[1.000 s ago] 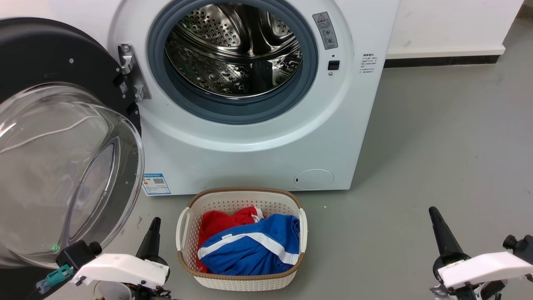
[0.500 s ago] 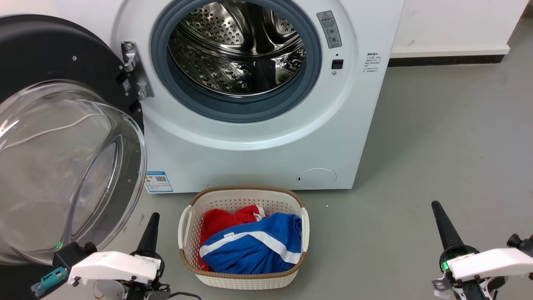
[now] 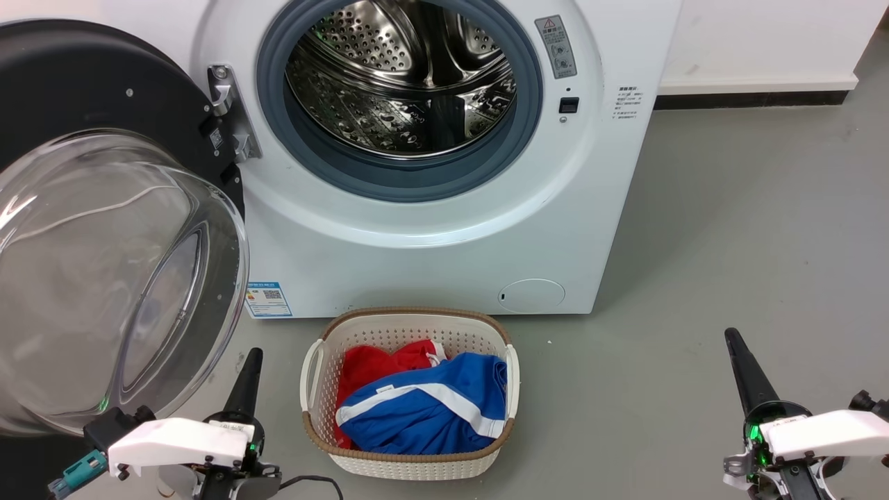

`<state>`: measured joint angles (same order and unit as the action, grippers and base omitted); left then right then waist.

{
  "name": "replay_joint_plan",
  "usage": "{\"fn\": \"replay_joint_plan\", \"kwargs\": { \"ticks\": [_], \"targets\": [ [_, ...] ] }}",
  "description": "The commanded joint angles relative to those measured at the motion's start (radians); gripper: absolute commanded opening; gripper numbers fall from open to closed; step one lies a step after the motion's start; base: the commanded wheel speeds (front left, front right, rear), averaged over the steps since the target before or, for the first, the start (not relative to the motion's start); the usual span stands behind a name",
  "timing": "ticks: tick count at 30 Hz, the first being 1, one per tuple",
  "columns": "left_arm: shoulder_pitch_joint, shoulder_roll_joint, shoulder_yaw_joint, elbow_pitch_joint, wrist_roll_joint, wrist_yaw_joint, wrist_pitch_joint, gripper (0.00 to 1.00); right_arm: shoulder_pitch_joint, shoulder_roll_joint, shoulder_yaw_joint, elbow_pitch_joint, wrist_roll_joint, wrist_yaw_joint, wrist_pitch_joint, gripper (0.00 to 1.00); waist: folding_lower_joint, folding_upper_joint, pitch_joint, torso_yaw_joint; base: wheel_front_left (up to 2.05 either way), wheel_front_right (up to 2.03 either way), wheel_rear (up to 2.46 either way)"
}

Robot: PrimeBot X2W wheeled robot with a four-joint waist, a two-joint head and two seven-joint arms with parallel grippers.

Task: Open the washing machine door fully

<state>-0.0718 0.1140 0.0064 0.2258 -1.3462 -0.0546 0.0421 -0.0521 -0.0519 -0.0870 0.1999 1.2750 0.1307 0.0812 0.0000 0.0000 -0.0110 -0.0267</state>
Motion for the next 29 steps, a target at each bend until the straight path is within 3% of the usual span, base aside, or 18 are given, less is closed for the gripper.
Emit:
{"fn": "replay_joint_plan", "kwargs": {
  "ticks": [1, 29],
  "targets": [
    [-0.023, -0.002, 0.009, -0.003, -0.017, -0.009, 0.006, 0.00, -0.022, -0.003, -0.002, -0.001, 0.020, 0.000, 0.004, 0.00, 0.0000, 0.0000, 0.000, 0.001, 0.00, 0.00, 0.00],
    [-0.037, -0.045, 0.078, 0.014, -0.199, -0.061, 0.051, 0.00, -0.053, -0.002, -0.019, 0.033, 0.249, 0.000, 0.024, 0.00, 0.0000, 0.0000, 0.010, 0.018, 0.00, 0.00, 0.00]
  ]
}}
